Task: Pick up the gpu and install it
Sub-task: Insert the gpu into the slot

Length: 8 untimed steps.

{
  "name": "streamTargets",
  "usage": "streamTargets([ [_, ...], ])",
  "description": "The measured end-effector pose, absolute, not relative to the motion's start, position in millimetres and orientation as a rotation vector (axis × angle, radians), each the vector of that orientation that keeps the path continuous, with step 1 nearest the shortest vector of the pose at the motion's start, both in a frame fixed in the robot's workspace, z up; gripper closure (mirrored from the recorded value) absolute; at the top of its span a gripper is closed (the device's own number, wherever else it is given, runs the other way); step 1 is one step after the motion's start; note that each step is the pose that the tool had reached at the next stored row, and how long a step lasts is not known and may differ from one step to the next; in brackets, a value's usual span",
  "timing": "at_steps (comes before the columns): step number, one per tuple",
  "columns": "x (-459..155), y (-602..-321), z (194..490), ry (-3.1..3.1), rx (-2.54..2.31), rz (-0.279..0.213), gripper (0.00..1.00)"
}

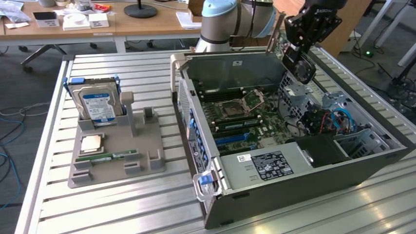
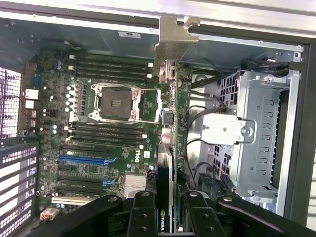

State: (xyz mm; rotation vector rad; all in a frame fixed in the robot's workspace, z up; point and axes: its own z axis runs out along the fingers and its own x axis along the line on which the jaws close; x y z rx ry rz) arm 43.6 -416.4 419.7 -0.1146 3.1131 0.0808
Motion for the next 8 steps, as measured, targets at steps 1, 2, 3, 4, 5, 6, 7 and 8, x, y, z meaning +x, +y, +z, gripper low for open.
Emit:
streamTargets([
  [1,43.5,-416.4,419.7,3.113,-0.12,0.081,0.74],
  [2,43.5,-416.4,419.7,3.113,-0.126,0.081,0.74],
  [3,43.6,-416.4,419.7,3.113,-0.132,0.081,0.74],
  [4,43.5,-416.4,419.7,3.113,-0.139,0.081,0.74],
  [5,43.5,-416.4,419.7,3.112,-0.147,0.081,0.74],
  [6,43.6,-416.4,419.7,3.112,-0.16,0.081,0.74],
  [7,43.5,-416.4,419.7,3.111,-0.173,0.081,0.74],
  [8,43.5,-416.4,419.7,3.111,-0.187,0.082,0.74],
])
